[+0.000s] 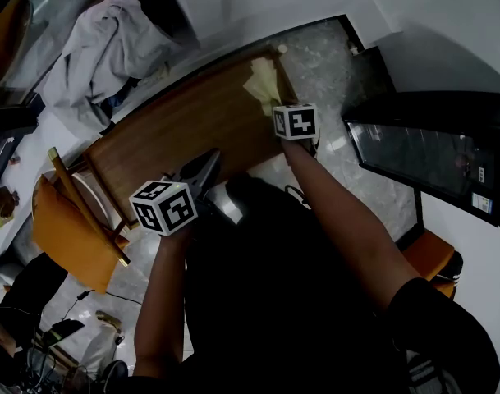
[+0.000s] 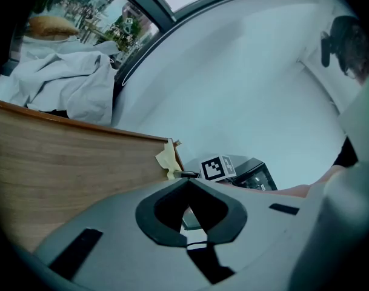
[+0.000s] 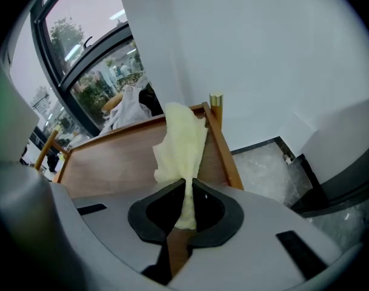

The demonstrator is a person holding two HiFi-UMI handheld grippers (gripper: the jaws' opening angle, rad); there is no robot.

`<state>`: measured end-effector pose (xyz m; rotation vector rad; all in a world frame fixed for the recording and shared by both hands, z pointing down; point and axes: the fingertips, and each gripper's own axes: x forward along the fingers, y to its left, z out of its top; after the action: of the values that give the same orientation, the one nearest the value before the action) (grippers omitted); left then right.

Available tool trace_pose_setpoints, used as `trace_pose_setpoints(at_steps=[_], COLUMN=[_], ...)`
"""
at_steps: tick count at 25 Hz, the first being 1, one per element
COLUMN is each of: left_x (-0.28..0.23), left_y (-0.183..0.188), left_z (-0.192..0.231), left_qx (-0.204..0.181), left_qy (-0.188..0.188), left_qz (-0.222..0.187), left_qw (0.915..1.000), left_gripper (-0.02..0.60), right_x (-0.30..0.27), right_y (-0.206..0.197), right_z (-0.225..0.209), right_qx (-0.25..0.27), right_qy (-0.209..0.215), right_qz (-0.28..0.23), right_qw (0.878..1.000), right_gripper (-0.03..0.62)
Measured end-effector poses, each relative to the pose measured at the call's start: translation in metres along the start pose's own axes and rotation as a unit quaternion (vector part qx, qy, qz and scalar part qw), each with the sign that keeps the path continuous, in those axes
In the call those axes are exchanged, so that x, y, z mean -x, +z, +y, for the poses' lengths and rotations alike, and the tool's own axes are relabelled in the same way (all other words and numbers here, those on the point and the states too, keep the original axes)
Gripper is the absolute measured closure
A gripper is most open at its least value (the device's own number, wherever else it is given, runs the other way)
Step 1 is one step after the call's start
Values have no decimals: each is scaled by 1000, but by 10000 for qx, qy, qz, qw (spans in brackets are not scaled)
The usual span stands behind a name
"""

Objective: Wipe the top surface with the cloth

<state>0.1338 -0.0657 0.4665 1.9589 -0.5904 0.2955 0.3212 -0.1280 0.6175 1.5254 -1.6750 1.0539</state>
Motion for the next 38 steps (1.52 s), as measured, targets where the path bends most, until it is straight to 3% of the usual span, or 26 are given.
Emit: trace_pose_setpoints(at_steps=[11,13,15,20,23,28,33,38], left_x=[22,31,45,86,118,192,260,302], left_y=[-7,-9,-11,-16,-15,-13,-24,-43], left_z=[11,15,18,29,35,54,80,104], left_qx=[154,170,186,297,245,308,510,677], left_qy=[0,0,-2,-12,42,195,319,426], left_qz=[-265,-313,-376,-548,-655,-974,-1244,-1314], left_qw=[9995,9994,9991,9981,9975,9946,9904,9881], left_gripper=[571,571,571,571,571,571,571,571], right_x=[14,18,23,39,42,32,10,-9], right_y=[-2,5,13,22,12,-19,-50,-83], right_z=[-33,-28,-7,80,149,283,402,480], right_qx=[-207,-10,234,192,76,359,397,734], right_qy=[-844,-824,-544,462,1129,1982,2546,2774], right_qz=[-161,-247,-425,-831,-751,-416,-3,461], right_qw=[9961,9963,9973,9953,9907,9786,9662,9568], right_gripper=[560,562,561,560,560,560,560,560])
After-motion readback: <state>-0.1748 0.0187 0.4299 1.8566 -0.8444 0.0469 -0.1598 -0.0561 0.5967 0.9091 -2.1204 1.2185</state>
